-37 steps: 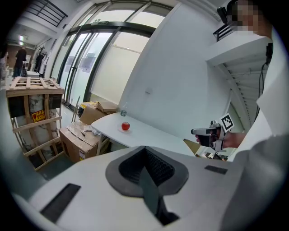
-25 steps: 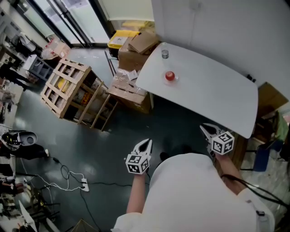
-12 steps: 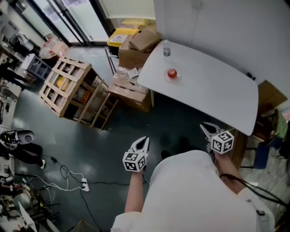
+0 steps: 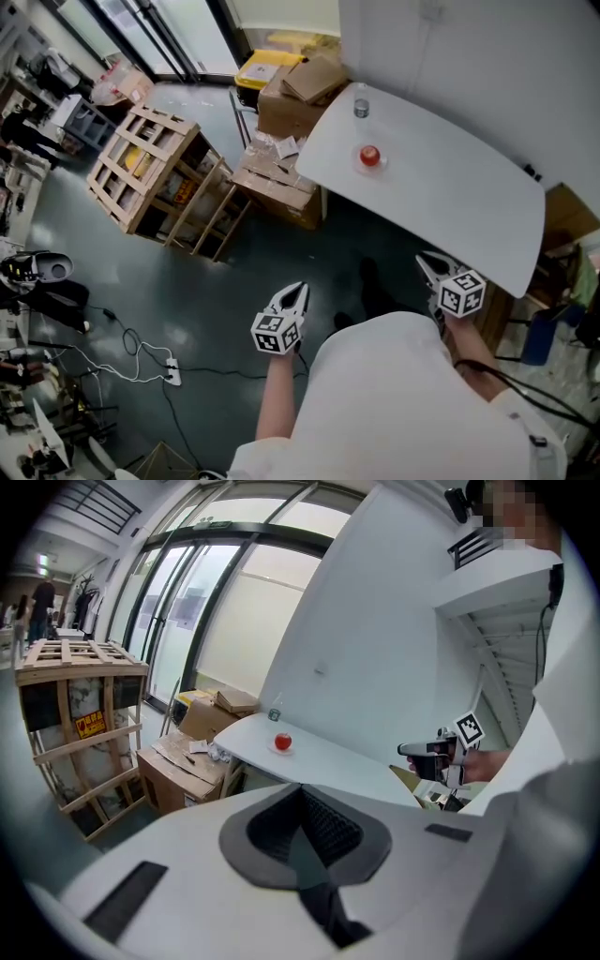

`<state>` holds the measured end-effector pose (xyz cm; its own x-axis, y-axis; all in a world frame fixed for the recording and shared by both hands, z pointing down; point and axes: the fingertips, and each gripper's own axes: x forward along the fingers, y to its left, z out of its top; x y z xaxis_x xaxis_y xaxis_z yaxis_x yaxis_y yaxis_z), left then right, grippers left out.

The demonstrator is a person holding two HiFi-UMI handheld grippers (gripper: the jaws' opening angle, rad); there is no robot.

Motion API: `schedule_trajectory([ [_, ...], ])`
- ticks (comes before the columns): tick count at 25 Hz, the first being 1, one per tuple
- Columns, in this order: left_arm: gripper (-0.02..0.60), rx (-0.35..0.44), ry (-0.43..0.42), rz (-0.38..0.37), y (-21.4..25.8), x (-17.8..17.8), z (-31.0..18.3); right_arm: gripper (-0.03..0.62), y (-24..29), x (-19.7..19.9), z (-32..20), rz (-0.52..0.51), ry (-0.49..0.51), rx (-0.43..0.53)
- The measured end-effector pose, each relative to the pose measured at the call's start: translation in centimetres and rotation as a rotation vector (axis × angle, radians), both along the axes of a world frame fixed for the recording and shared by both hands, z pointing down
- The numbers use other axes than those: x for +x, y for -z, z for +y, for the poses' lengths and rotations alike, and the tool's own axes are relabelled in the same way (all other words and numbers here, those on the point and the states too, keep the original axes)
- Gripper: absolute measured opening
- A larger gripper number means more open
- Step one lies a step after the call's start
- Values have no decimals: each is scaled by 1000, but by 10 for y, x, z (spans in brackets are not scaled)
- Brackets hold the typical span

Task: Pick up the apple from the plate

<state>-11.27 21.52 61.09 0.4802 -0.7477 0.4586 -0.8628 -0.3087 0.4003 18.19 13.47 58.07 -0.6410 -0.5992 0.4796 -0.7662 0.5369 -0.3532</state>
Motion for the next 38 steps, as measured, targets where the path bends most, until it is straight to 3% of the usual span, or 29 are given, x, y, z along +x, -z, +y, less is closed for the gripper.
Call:
schedule_trajectory([
  [12, 2, 4, 64, -7, 4, -8, -70, 52, -9, -23, -100, -30, 73, -7],
  [38, 2, -22, 127, -9, 5, 47, -223, 53, -50, -21, -253, -21, 265, -108],
])
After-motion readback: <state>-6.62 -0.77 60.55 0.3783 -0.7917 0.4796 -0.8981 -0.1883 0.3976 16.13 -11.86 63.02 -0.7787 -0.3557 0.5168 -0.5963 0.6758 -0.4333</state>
